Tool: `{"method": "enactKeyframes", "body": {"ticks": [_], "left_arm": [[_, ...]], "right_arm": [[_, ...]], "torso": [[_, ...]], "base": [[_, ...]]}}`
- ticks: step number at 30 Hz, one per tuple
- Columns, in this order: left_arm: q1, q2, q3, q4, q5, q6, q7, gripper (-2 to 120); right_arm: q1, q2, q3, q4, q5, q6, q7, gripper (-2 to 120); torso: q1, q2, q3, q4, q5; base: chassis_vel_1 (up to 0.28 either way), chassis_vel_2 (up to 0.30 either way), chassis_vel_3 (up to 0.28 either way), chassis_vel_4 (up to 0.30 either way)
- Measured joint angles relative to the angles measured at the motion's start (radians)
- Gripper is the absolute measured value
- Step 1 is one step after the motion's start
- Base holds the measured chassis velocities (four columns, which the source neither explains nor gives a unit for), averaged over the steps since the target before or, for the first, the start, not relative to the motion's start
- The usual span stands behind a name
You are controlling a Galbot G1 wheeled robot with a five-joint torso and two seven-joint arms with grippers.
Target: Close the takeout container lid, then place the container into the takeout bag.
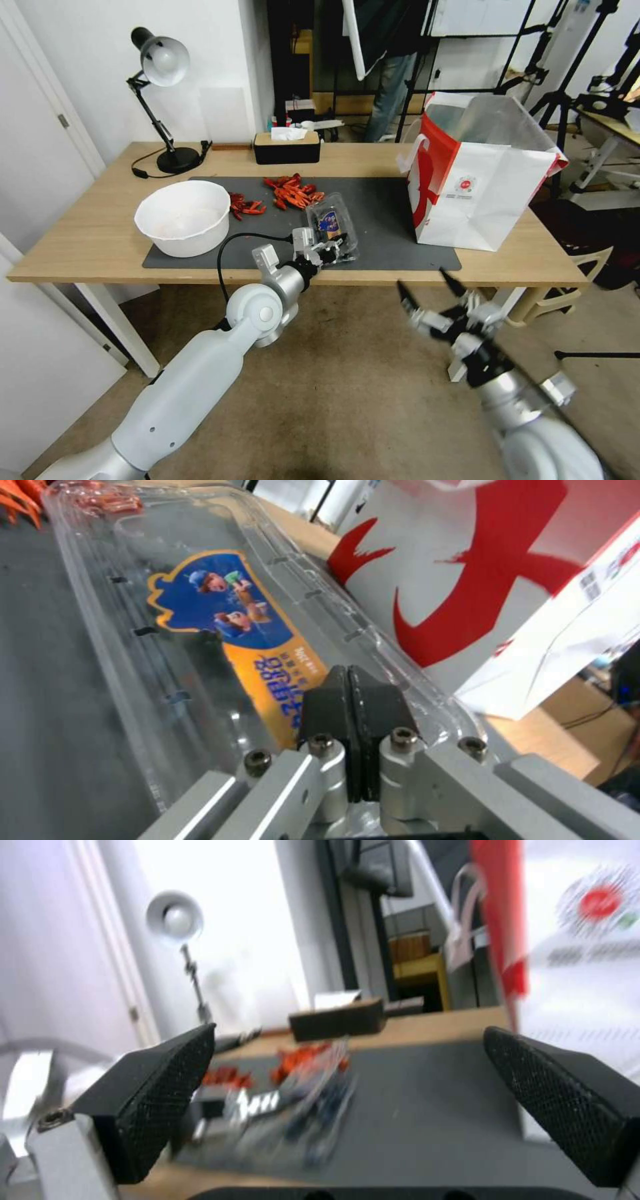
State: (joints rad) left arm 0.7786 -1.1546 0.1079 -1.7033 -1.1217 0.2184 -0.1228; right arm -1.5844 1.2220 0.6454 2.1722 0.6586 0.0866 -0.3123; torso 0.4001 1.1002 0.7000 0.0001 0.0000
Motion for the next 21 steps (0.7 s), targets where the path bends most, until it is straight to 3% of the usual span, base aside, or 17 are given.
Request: {"method": "enactKeyframes", "body": {"ticks": [9,15,21], "left_arm": [[0.004,0.006,0.008,0.016,0.08,-0.002,0.023,0],[0.003,0.014,0.008,0.019,0.094,-0.005,0.027,0],[0.005,0.02,0.006,0.018,0.095,-0.007,0.03,0]], "right_arm": [[0.099,-0.025,0.011,0.0,0.179,-0.079,0.086,100],[0.2,-0.066,-0.044,-0.03,0.32,-0.193,0.207,100],[0.3,-0.104,-0.107,-0.103,0.357,-0.242,0.248,100]], "torso": [[0.0,0.0,0.0,-0.0002,-0.0001],[0.0,0.0,0.0,-0.0001,-0.0001],[0.0,0.0,0.0,0.0,0.0001]], "base": [[0.0,0.0,0.0,0.0],[0.0,0.0,0.0,0.0],[0.0,0.0,0.0,0.0]]}}
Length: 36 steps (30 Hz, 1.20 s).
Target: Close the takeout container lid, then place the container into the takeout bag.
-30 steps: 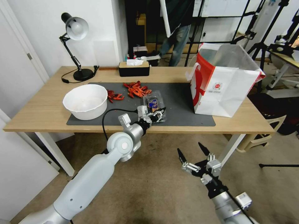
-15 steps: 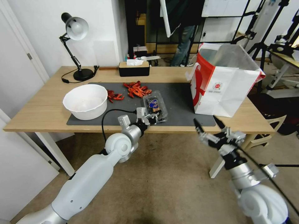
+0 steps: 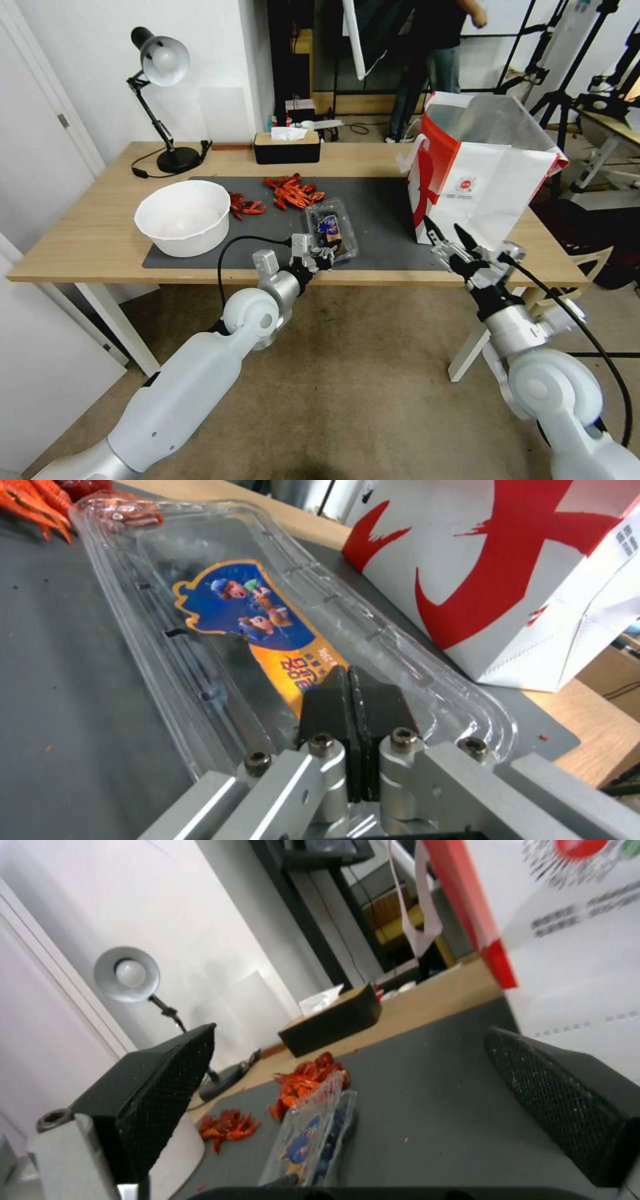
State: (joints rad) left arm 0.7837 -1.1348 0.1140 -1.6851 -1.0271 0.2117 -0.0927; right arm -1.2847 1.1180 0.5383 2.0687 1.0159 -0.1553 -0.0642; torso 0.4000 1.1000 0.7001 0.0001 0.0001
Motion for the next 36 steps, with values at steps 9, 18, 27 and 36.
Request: {"method": "enactKeyframes", "body": {"ticks": [9,18,27,36], "left_arm": [[0.007,0.012,0.001,-0.005,0.005,-0.006,0.002,0],[0.006,0.018,0.002,-0.003,0.005,-0.014,0.002,0],[-0.002,0.017,0.009,0.003,0.005,-0.019,0.001,0],[-0.002,0.026,0.009,0.003,0.004,-0.025,0.0,0]], "right_arm": [[0.214,-0.022,-0.124,-0.132,0.076,-0.085,0.049,100],[0.317,-0.012,-0.198,-0.218,0.112,-0.204,0.092,100],[0.445,0.012,-0.285,-0.316,0.112,-0.328,0.141,100],[0.566,0.023,-0.348,-0.381,0.135,-0.457,0.226,100]], "torso": [[0.0,0.0,0.0,0.0001,-0.0002],[0.0,0.0,0.0,-0.0002,-0.0002],[0.0,0.0,0.0,-0.0001,-0.0002],[0.0,0.0,0.0,-0.0001,-0.0001]], "base": [[0.0,0.0,0.0,0.0],[0.0,0.0,0.0,0.0],[0.0,0.0,0.0,0.0],[0.0,0.0,0.0,0.0]]}}
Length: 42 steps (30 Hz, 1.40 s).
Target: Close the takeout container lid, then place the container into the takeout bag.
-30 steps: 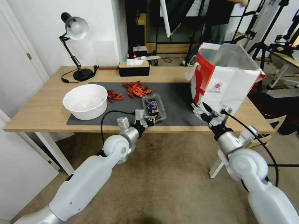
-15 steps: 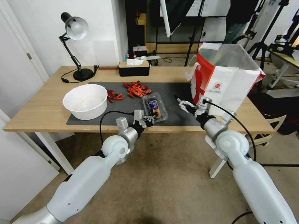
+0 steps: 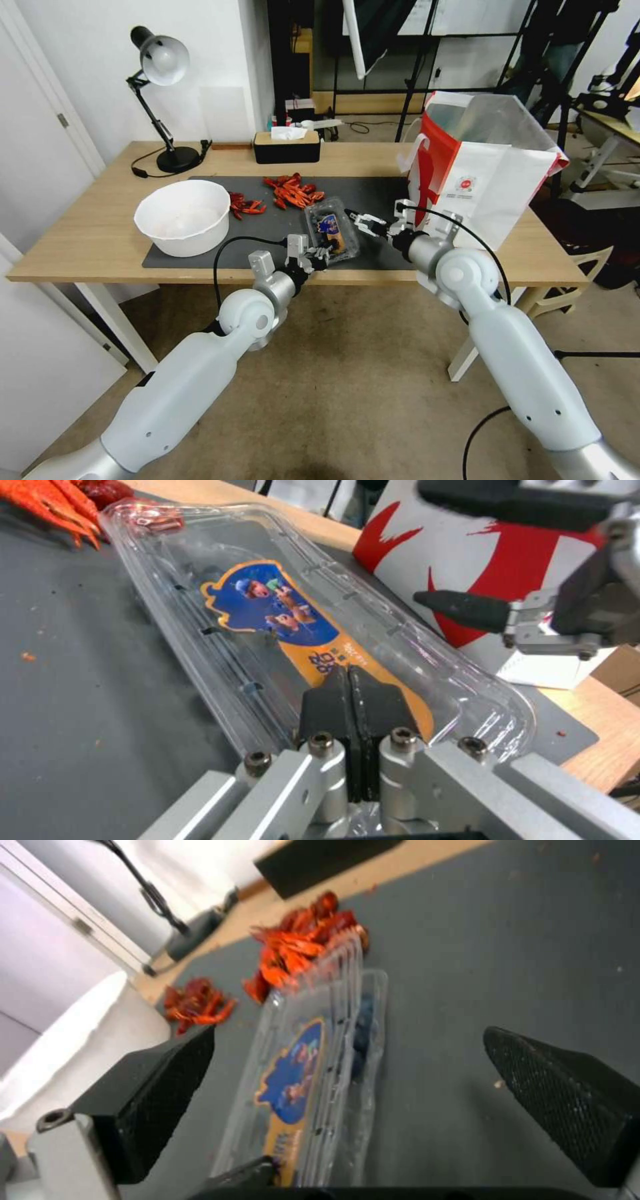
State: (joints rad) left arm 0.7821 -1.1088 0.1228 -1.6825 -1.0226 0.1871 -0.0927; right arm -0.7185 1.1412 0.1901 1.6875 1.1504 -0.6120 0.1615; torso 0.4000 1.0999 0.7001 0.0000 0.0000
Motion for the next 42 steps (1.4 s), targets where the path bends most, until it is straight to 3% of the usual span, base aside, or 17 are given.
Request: {"method": "enactKeyframes", "body": {"ticks": [14,22,27,28,42], "left_arm": [[0.003,0.006,-0.006,-0.004,-0.003,-0.005,0.001,0],[0.004,0.007,-0.011,-0.007,-0.003,-0.006,0.001,0],[0.003,0.01,-0.012,-0.012,-0.004,-0.009,0.001,0],[0.003,0.01,-0.013,-0.013,-0.004,-0.009,0.0,0],[0.002,0.013,-0.018,-0.017,-0.011,-0.015,-0.001,0]], "right_arm": [[0.09,0.022,-0.067,-0.081,0.077,-0.107,0.082,100],[0.117,0.028,-0.088,-0.105,0.157,-0.123,0.131,100],[0.119,0.037,-0.094,-0.114,0.181,-0.123,0.152,87],[0.117,0.037,-0.095,-0.116,0.188,-0.123,0.149,74],[0.105,0.028,-0.093,-0.109,0.246,-0.123,0.188,25]], "torso": [[0.0,0.0,0.0,0.0,0.0],[0.0,0.0,0.0,0.0,-0.0002],[0.0,0.0,0.0,0.0,0.0],[0.0,0.0,0.0,0.0,0.0],[0.0,0.0,0.0,0.0,0.0]], "base": [[0.0,0.0,0.0,0.0],[0.0,0.0,0.0,0.0],[0.0,0.0,0.0,0.0],[0.0,0.0,0.0,0.0],[0.0,0.0,0.0,0.0]]}}
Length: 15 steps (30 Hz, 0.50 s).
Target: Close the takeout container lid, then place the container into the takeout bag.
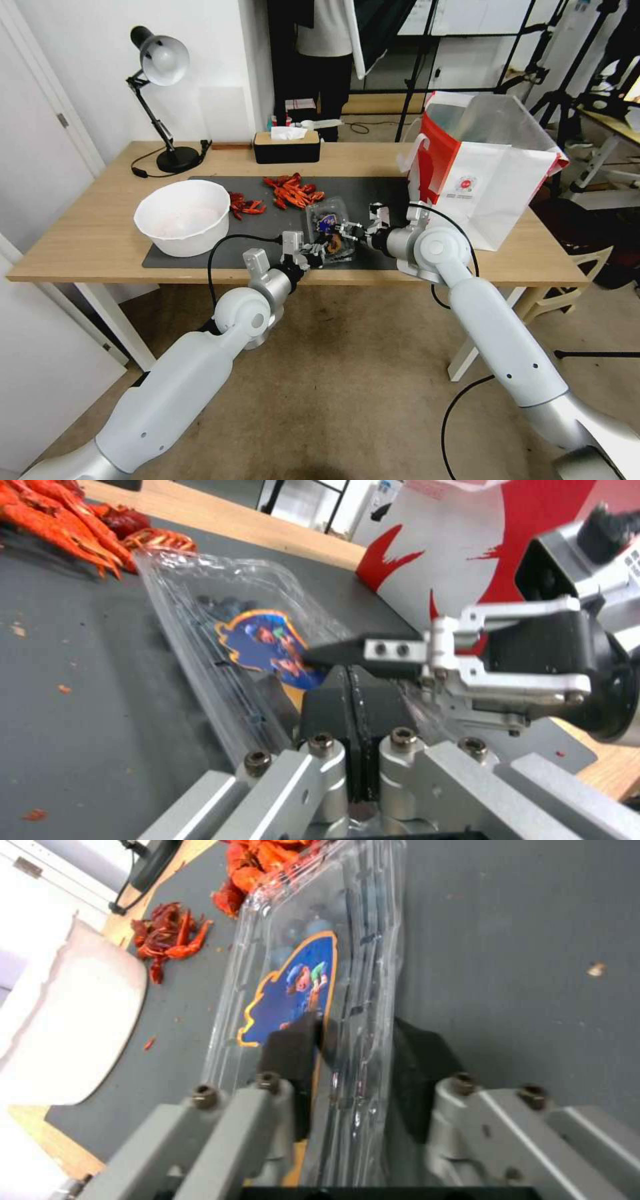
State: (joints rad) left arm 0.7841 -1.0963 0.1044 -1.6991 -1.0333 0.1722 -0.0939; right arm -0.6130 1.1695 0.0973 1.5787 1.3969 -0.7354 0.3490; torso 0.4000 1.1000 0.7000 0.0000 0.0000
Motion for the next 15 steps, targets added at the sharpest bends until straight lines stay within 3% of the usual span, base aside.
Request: {"method": "enactKeyframes", "body": {"ticks": [6,11,15], "left_arm": [[0.014,0.007,-0.031,-0.018,-0.018,-0.019,0.008,0],[0.067,0.043,-0.102,-0.07,-0.007,-0.051,0.027,0],[0.141,0.096,-0.18,-0.121,0.101,-0.102,0.061,0]], "right_arm": [[-0.004,0.002,0.009,0.002,0.017,0.001,0.009,1],[-0.005,0.006,0.023,0.011,0.025,0.001,0.004,0],[-0.01,0.006,0.034,0.024,0.028,0.002,-0.018,0]], "torso": [[0.0,0.0,0.0,-0.0001,-0.0001],[0.0,0.0,0.0,0.0001,-0.0002],[0.0,0.0,0.0,-0.0001,0.0003]], "base": [[0.0,0.0,0.0,0.0],[0.0,0.0,0.0,0.0],[0.0,0.0,0.0,0.0]]}}
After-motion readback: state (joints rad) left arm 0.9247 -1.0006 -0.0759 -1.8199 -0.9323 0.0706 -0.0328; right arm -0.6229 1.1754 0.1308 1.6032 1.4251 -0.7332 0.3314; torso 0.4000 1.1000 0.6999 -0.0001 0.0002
